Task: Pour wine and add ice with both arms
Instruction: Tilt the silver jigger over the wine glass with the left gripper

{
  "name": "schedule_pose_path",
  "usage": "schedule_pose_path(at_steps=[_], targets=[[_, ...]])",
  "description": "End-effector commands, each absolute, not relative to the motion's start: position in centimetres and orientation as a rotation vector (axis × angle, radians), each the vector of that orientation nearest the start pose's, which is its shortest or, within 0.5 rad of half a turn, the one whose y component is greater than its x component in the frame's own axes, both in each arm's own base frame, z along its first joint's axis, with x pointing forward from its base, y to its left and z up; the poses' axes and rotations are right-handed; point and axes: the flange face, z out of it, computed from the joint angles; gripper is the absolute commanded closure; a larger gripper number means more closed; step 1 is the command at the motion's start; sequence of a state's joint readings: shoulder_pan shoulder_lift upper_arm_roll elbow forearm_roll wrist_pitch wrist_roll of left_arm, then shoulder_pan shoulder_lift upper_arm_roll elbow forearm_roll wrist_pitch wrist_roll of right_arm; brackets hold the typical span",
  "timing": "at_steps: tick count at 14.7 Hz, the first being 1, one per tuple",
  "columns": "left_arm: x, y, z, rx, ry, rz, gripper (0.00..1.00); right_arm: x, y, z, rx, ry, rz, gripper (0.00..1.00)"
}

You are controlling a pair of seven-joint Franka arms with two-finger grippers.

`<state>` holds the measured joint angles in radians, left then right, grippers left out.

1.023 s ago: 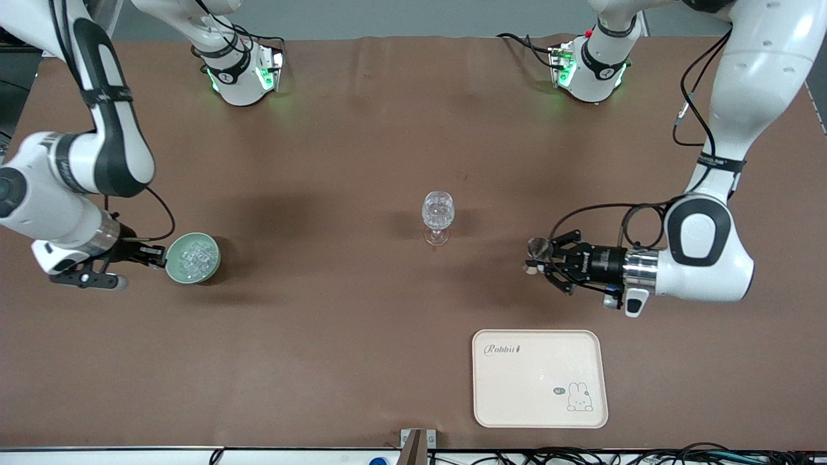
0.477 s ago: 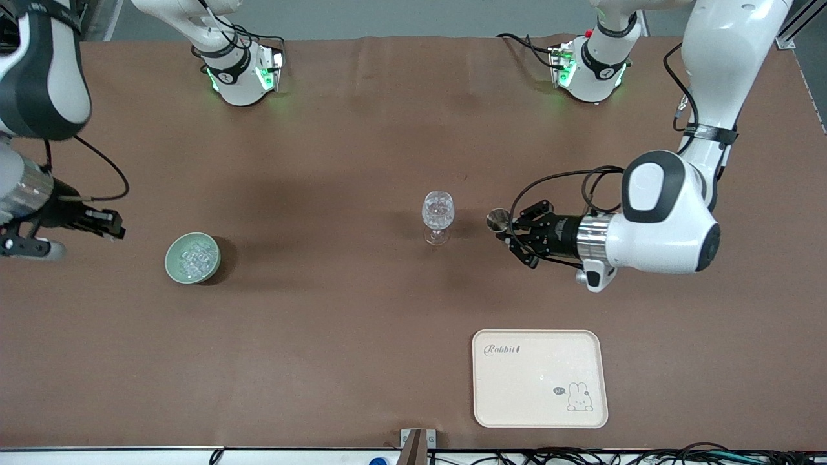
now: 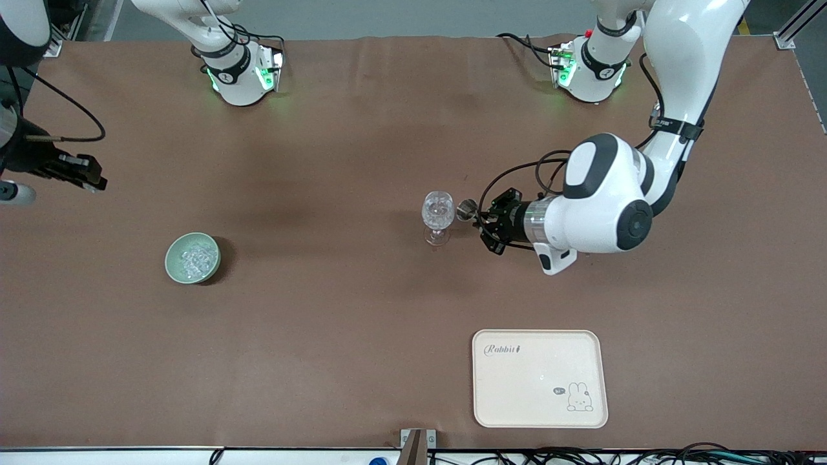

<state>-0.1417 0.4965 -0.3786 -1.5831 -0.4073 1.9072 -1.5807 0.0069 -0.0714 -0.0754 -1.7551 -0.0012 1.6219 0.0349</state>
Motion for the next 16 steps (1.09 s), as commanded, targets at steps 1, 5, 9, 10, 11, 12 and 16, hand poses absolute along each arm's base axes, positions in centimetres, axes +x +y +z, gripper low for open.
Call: schedule_pose_path(at_steps=[1,5,9,10,11,12,16], targets=[[56.8,-34.5,37.3,-2.545,-1.845,0.73,1.0,51.8,-3.7,58.3,-3.128,0.15,0.099,0.95],[55.7,-36.1,37.2,-2.543,-1.812,0.672,1.0,52.4,-3.9,59.6,-3.131,0.076,0.046,0.95],[54.8,-37.3,36.8,-2.495,-1.82,0.554,1.0,54.3,-3.6,61.7,-3.138,0.063,-0.024,0.96],[54.5,-37.6,36.8,-2.49,-1.814,0.548,1.0,54.8,-3.5,61.8,-3.138,0.06,-0.031,0.96],[54.4,-37.7,36.8,-2.476,-1.824,0.531,1.0,55.2,-3.4,61.9,-3.137,0.058,-0.034,0.96],[54.3,-37.9,36.8,-2.467,-1.831,0.506,1.0,55.4,-3.3,62.0,-3.136,0.058,-0.02,0.96],[53.5,-38.9,36.6,-2.443,-1.837,0.433,1.0,55.2,-2.2,61.6,-3.131,0.034,0.035,0.96]])
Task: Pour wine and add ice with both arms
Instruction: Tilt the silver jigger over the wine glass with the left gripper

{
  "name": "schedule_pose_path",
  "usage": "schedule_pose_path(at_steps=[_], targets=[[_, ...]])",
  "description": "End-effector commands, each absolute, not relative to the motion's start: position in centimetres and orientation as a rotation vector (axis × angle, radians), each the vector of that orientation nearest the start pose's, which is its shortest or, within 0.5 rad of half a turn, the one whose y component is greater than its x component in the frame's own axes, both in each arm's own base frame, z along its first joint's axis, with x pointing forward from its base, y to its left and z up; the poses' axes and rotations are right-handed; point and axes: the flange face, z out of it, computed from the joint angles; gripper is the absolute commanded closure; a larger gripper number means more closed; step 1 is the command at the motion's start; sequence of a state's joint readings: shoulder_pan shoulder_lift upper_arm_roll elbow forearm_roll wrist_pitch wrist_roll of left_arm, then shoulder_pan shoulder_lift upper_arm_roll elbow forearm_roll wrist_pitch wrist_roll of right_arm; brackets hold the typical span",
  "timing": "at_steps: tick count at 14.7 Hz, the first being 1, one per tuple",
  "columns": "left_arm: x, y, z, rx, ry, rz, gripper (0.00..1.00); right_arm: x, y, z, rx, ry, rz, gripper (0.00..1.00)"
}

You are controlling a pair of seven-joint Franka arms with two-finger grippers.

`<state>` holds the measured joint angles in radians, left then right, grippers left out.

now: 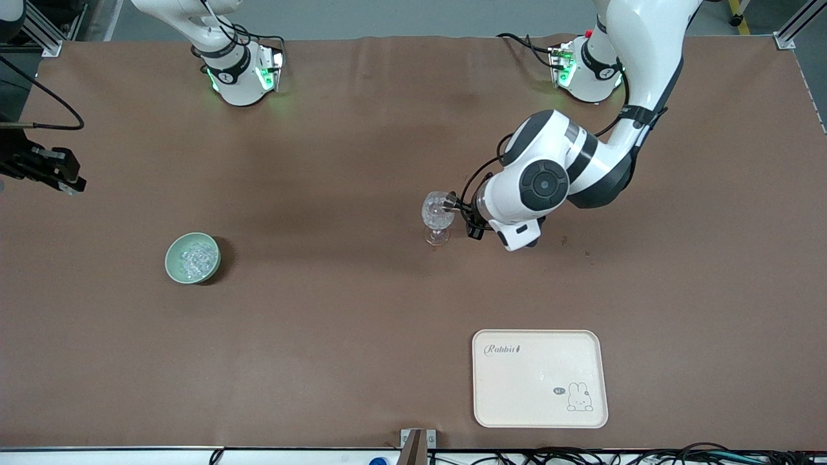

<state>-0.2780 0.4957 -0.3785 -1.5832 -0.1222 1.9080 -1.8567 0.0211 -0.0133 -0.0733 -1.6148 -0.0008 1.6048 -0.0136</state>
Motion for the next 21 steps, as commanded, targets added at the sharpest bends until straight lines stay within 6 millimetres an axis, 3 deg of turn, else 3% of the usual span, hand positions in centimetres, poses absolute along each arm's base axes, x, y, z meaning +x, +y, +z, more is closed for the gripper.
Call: schedule_pose_path(at_steps=[1,11,21], targets=[[53.2,-39.3,36.6,-2.44,-1.834,0.414,1.0,55.1,-2.2,61.4,-3.131,0.034,0.052,0.96],[52.8,-40.5,37.1,-2.409,-1.862,0.246,1.0,55.2,-2.1,61.2,-3.129,0.031,0.048,0.96],[52.3,-41.5,37.8,-2.403,-1.882,0.214,1.0,55.2,-2.1,61.2,-3.129,0.036,0.048,0.96]])
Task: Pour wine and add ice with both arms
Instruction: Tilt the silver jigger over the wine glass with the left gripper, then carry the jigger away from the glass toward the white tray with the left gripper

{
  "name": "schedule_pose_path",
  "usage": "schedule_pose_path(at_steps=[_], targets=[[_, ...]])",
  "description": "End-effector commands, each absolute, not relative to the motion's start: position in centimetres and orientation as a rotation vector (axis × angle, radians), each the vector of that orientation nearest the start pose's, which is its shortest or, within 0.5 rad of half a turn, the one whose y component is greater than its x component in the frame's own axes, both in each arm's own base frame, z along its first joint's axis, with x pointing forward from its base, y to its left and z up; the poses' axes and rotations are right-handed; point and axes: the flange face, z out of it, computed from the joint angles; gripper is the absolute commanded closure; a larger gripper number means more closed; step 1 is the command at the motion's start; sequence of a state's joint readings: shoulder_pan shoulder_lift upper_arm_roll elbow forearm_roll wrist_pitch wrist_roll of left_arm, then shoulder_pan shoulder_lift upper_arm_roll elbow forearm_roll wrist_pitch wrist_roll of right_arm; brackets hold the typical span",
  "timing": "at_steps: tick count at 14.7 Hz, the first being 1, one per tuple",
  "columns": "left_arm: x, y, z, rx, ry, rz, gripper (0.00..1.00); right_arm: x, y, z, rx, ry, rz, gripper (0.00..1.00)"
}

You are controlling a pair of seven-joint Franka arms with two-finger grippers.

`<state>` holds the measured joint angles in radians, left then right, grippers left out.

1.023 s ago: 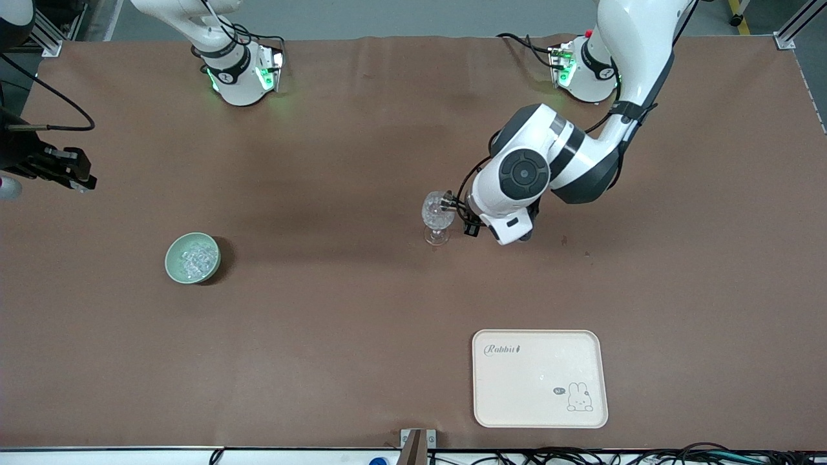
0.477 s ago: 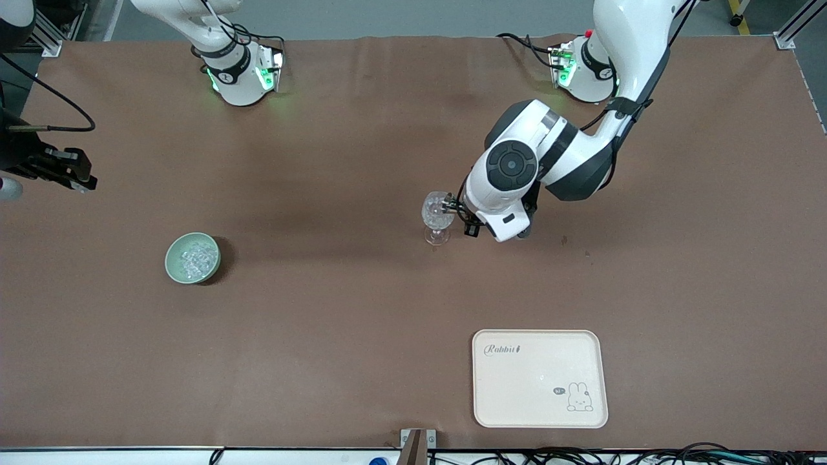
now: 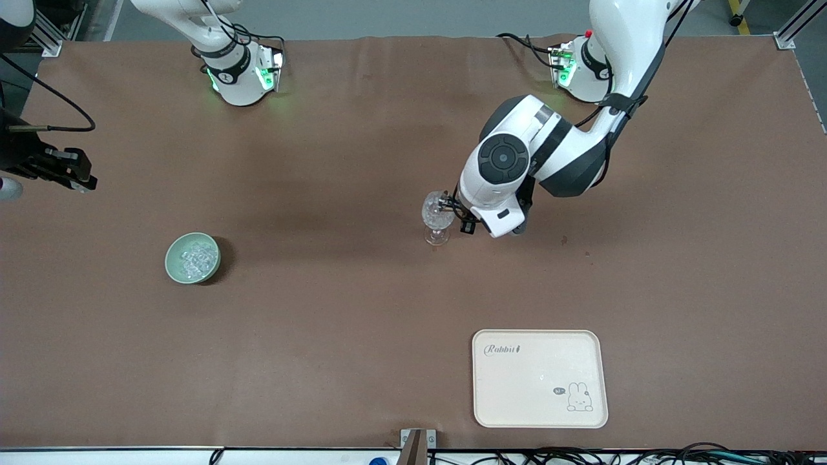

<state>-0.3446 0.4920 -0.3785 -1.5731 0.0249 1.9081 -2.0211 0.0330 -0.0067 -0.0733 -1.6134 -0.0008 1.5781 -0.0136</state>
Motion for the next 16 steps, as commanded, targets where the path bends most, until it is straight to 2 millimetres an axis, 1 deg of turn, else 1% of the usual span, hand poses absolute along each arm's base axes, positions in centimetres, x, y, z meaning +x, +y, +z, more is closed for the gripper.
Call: schedule_pose_path(at_steps=[1,5,7,9,13,16], targets=[[52.3,-41.5,38.0,-2.401,-1.89,0.213,1.0,55.2,-1.9,61.2,-3.129,0.031,0.048,0.96],[52.2,-41.7,38.4,-2.396,-1.868,0.132,1.0,55.3,-1.7,61.2,-3.128,0.027,0.045,0.96],[51.6,-42.4,38.3,-2.404,-1.842,0.121,1.0,55.3,-1.6,61.2,-3.128,0.024,0.045,0.96],[51.5,-42.7,38.5,-2.404,-1.841,0.088,1.0,55.2,-1.6,61.3,-3.128,0.024,0.045,0.96],[50.8,-43.2,38.3,-2.41,-1.791,0.028,1.0,55.2,-1.7,61.2,-3.128,0.029,0.052,0.96],[50.8,-43.1,38.1,-2.411,-1.775,-0.001,1.0,55.2,-1.7,61.3,-3.128,0.031,0.05,0.96]])
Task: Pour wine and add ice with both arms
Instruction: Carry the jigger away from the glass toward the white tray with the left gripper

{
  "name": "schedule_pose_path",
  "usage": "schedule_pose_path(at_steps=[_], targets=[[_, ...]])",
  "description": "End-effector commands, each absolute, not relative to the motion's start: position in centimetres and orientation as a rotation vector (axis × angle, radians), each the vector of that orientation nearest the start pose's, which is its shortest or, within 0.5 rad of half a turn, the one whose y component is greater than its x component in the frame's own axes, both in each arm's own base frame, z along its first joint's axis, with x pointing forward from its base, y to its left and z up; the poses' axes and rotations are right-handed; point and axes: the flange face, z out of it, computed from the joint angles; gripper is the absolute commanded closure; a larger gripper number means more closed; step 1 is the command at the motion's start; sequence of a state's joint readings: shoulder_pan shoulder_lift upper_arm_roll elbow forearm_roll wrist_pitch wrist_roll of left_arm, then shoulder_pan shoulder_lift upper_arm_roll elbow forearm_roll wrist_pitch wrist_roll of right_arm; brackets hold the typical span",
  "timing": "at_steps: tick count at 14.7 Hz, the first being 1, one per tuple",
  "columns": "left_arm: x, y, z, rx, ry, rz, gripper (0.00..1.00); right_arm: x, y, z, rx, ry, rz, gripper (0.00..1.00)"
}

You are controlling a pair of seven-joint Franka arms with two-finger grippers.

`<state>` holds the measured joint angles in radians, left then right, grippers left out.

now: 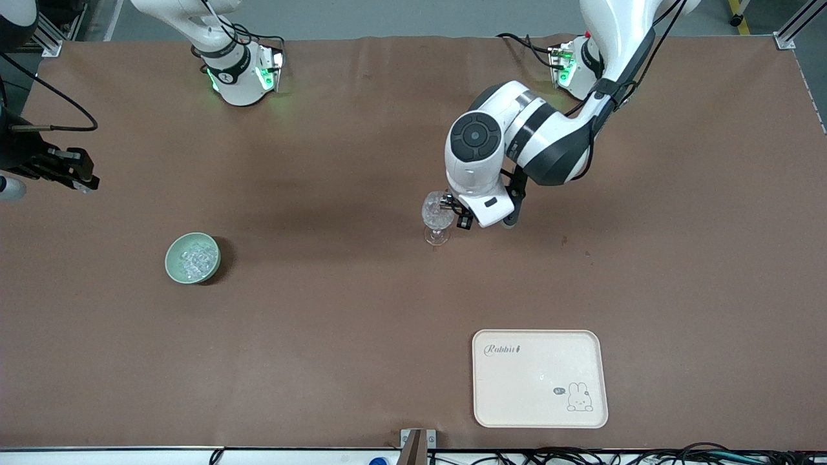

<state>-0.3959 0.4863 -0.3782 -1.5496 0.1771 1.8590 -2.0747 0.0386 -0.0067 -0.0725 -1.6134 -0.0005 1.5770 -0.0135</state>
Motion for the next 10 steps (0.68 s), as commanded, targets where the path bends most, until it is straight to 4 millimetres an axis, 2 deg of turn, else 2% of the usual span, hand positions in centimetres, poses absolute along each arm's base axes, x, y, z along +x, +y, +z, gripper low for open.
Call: schedule_pose_path(at_steps=[1,3,6,10], targets=[[50.9,-43.0,38.2,-2.412,-1.777,0.001,1.0,55.2,-1.7,61.2,-3.128,0.031,0.052,0.96],[51.3,-42.5,38.4,-2.417,-1.777,0.029,1.0,55.2,-1.7,61.2,-3.128,0.034,0.052,0.96],[51.6,-42.1,38.6,-2.479,-1.733,0.26,1.0,55.2,-1.6,61.0,-3.128,0.034,0.055,0.96],[54.4,-39.5,40.5,-2.523,-1.791,0.497,1.0,55.2,-1.2,61.0,-3.128,0.027,0.052,0.96]])
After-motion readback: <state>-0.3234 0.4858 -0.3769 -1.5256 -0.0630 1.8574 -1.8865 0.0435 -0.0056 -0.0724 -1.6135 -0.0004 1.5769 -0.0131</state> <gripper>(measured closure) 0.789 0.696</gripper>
